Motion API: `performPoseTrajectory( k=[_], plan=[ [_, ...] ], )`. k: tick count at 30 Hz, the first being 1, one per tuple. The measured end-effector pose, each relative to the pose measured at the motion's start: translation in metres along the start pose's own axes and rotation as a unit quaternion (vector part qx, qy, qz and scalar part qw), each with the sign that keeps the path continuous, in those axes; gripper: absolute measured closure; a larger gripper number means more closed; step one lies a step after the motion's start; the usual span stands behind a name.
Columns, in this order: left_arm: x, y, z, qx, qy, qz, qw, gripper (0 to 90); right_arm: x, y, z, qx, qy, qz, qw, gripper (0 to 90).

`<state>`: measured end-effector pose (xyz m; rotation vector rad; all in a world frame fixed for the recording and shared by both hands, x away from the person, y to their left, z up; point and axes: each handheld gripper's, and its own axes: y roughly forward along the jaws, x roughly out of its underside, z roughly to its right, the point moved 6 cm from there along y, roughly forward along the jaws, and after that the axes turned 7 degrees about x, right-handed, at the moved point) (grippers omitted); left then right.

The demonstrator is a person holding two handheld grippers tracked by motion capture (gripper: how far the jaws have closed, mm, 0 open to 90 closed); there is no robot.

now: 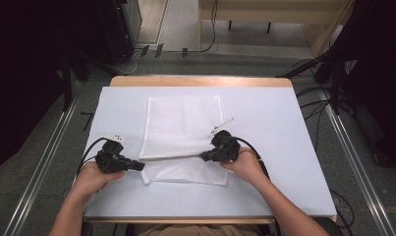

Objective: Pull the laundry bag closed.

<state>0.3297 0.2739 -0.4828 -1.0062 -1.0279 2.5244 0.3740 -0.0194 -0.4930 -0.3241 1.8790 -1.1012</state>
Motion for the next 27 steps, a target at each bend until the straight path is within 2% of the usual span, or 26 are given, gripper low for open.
performPoseTrajectory(
  k=[27],
  plan=[
    [0.001,-0.003,-0.002,0.007,-0.010,0.003,0.9999,87.8,0.018,-0.016,0.016,0.007,0.029,-0.005,0.9995,88.2]
  ],
)
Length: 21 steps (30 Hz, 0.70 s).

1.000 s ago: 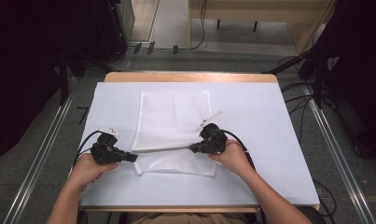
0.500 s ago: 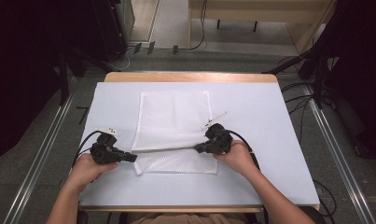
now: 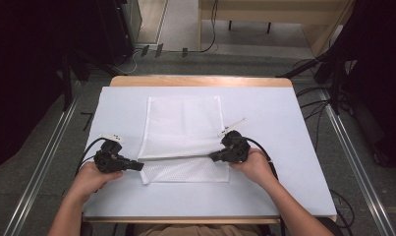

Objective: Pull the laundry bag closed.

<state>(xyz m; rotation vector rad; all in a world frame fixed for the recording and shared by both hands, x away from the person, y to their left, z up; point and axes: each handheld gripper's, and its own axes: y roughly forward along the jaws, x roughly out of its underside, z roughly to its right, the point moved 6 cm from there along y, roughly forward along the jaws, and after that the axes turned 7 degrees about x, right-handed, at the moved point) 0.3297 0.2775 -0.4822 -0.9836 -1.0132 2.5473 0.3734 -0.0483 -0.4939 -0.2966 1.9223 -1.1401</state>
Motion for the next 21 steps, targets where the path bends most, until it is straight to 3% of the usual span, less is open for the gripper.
performPoseTrajectory(
  k=[7,12,15,21],
  plan=[
    [0.000,0.000,0.000,0.003,0.001,-0.001,1.0000,87.8,0.005,-0.007,0.008,0.003,0.002,0.004,1.0000,88.2],
    [0.001,-0.001,0.001,0.004,-0.006,-0.001,1.0000,88.3,0.014,-0.006,0.015,0.010,0.012,-0.011,0.9998,88.3],
    [0.000,0.000,0.002,0.006,0.001,-0.003,1.0000,88.3,0.016,-0.010,0.019,0.008,0.011,-0.005,0.9999,88.3],
    [0.000,0.001,0.001,0.006,-0.005,-0.002,1.0000,88.1,0.017,-0.012,0.018,0.010,0.007,-0.004,0.9999,88.2]
  ],
)
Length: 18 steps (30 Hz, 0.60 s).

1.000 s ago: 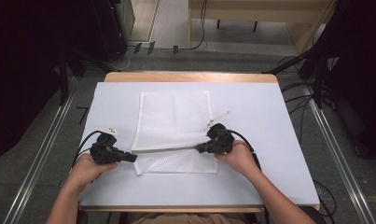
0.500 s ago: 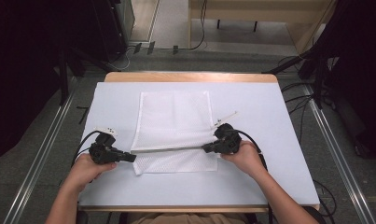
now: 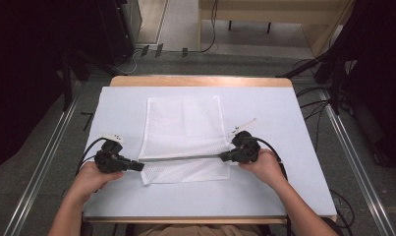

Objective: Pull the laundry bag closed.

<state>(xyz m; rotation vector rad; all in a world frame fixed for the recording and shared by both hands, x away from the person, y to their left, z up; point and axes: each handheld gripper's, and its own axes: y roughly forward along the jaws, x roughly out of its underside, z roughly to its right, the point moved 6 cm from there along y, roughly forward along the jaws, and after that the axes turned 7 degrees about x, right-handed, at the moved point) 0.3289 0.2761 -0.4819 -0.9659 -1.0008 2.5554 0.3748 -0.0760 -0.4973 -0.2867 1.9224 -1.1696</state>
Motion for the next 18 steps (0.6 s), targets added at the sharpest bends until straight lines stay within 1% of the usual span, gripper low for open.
performPoseTrajectory(
  k=[2,6,9,11,13,14,16,18],
  plan=[
    [0.0006,0.0005,-0.0006,0.000,-0.009,-0.003,1.0000,87.5,-0.0003,-0.0004,-0.0019,0.002,-0.003,0.001,1.0000,88.1],
    [0.0003,0.0006,-0.0004,0.000,-0.010,-0.002,0.9999,87.0,-0.0004,-0.0001,-0.0036,0.001,-0.001,0.002,1.0000,87.8],
    [0.0002,0.0007,-0.0001,-0.002,-0.008,-0.001,1.0000,85.9,-0.0004,0.0002,-0.0039,0.004,-0.001,0.000,1.0000,87.5],
    [0.0004,0.0006,-0.0010,-0.005,-0.010,0.001,0.9999,83.2,-0.0007,0.0005,-0.0040,0.005,-0.004,0.001,1.0000,87.3],
    [0.0005,-0.0001,-0.0030,-0.013,-0.012,0.003,0.9998,79.0,-0.0010,0.0013,-0.0043,0.006,-0.003,0.002,1.0000,87.2],
    [0.0008,-0.0005,-0.0034,-0.009,-0.017,0.002,0.9998,78.7,-0.0012,0.0019,-0.0046,0.007,-0.002,0.002,1.0000,87.2],
    [0.0009,0.0001,-0.0038,-0.009,-0.019,0.004,0.9998,75.6,-0.0016,0.0032,-0.0053,0.005,-0.007,0.002,1.0000,87.1],
    [0.0007,0.0006,-0.0042,-0.011,-0.017,0.003,0.9998,73.1,-0.0021,0.0038,-0.0058,0.006,-0.007,0.001,1.0000,86.3]
  ],
)
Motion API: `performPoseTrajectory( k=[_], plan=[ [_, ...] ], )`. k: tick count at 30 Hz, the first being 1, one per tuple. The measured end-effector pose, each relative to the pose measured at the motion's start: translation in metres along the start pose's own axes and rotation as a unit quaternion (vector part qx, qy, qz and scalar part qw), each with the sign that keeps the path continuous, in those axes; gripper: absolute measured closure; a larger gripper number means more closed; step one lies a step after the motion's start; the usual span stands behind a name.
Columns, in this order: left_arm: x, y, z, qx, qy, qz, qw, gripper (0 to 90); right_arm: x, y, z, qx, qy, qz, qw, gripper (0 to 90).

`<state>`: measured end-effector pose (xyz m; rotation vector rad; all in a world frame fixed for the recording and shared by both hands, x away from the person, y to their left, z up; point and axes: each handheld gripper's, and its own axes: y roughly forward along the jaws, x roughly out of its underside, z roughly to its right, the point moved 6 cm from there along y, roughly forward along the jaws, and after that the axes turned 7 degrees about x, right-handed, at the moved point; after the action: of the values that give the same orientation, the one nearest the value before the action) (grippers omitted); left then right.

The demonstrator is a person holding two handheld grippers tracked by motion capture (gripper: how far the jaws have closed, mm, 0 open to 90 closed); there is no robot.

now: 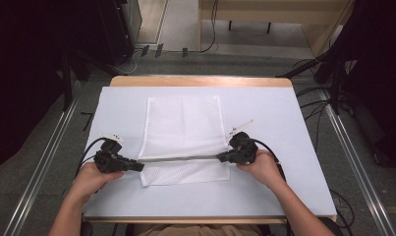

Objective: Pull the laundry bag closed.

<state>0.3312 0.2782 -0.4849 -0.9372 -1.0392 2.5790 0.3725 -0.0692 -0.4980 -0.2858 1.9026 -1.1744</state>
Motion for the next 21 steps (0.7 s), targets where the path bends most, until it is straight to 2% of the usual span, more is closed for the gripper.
performPoseTrajectory(
  k=[3,4,5,7,12,15,17,19,21],
  plan=[
    [-0.002,0.000,-0.001,-0.002,-0.001,0.008,1.0000,67.4,-0.001,0.000,-0.001,-0.004,-0.002,0.005,1.0000,82.9],
    [-0.002,0.000,-0.001,-0.005,-0.001,0.011,0.9999,62.3,-0.002,0.000,-0.001,-0.001,-0.004,0.008,1.0000,82.0],
    [-0.003,0.000,-0.002,-0.005,-0.002,0.013,0.9999,62.3,-0.002,0.000,-0.001,0.000,-0.004,0.009,0.9999,81.9],
    [-0.006,-0.001,-0.003,-0.004,-0.011,0.020,0.9997,53.6,-0.002,-0.001,0.000,0.003,-0.007,0.013,0.9999,78.7],
    [-0.010,-0.003,-0.003,-0.031,0.001,0.042,0.9986,41.7,-0.004,-0.004,0.004,0.019,-0.007,0.033,0.9993,63.7],
    [-0.012,-0.006,-0.004,-0.044,0.006,0.052,0.9977,37.4,-0.006,-0.005,0.007,0.026,-0.009,0.047,0.9985,54.3],
    [-0.013,-0.006,-0.004,-0.052,0.007,0.053,0.9972,36.2,-0.007,-0.006,0.009,0.032,-0.003,0.055,0.9979,48.1],
    [-0.014,-0.006,-0.004,-0.057,0.010,0.053,0.9969,35.6,-0.007,-0.006,0.012,0.040,-0.008,0.066,0.9970,42.4],
    [-0.015,-0.007,-0.004,-0.062,0.010,0.057,0.9964,34.8,-0.007,-0.007,0.015,0.047,-0.007,0.071,0.9963,40.6]
  ],
)
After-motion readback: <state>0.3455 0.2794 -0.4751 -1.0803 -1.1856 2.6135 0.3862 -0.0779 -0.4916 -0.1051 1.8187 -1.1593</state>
